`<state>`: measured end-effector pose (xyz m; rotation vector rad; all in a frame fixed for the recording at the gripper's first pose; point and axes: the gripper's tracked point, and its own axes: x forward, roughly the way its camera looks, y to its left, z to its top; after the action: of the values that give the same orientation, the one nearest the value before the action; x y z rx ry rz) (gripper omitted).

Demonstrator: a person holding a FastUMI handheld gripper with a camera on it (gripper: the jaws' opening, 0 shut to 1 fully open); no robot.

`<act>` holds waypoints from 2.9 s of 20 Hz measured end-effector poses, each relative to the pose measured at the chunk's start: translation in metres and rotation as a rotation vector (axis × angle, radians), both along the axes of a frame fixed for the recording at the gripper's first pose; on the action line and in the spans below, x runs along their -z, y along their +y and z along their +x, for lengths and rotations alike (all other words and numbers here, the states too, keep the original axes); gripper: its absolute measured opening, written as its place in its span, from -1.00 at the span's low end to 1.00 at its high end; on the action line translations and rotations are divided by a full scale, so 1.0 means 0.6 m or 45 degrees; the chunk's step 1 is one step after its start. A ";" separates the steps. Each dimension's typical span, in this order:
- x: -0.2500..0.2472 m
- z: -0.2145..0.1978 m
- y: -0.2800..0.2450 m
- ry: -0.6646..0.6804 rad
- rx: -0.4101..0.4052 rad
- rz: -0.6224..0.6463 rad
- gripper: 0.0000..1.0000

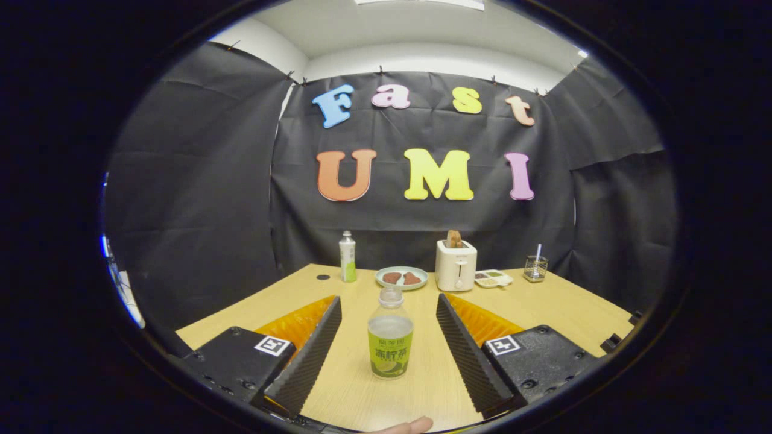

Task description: Take the bottle from table, then pour the juice into the cup, finally place the bottle on the coaster

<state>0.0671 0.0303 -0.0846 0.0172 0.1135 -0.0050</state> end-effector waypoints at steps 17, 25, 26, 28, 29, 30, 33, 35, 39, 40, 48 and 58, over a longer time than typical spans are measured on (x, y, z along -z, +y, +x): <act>0.136 0.139 0.005 0.065 0.115 0.058 1.00; 0.159 0.176 -0.017 0.072 0.165 -0.005 0.85; 0.150 0.172 -0.012 0.059 0.155 0.001 0.67; 0.156 0.172 -0.016 0.055 0.138 0.042 0.63; 0.154 0.167 -0.018 0.057 0.128 0.067 0.63; 0.154 0.165 -0.019 0.062 0.115 0.093 0.63; 0.149 0.151 -0.011 0.077 0.039 0.171 0.63; 0.135 0.137 -0.017 0.066 0.020 0.225 0.63; 0.110 0.110 -0.002 0.047 -0.061 0.313 0.62; 0.101 0.105 0.006 0.038 -0.095 0.313 0.62; 0.067 0.065 0.014 -0.010 -0.144 0.488 0.62; 0.040 0.064 -0.017 -0.063 -0.249 0.958 0.61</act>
<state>0.1057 0.0199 -0.1088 0.7570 0.0623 0.2340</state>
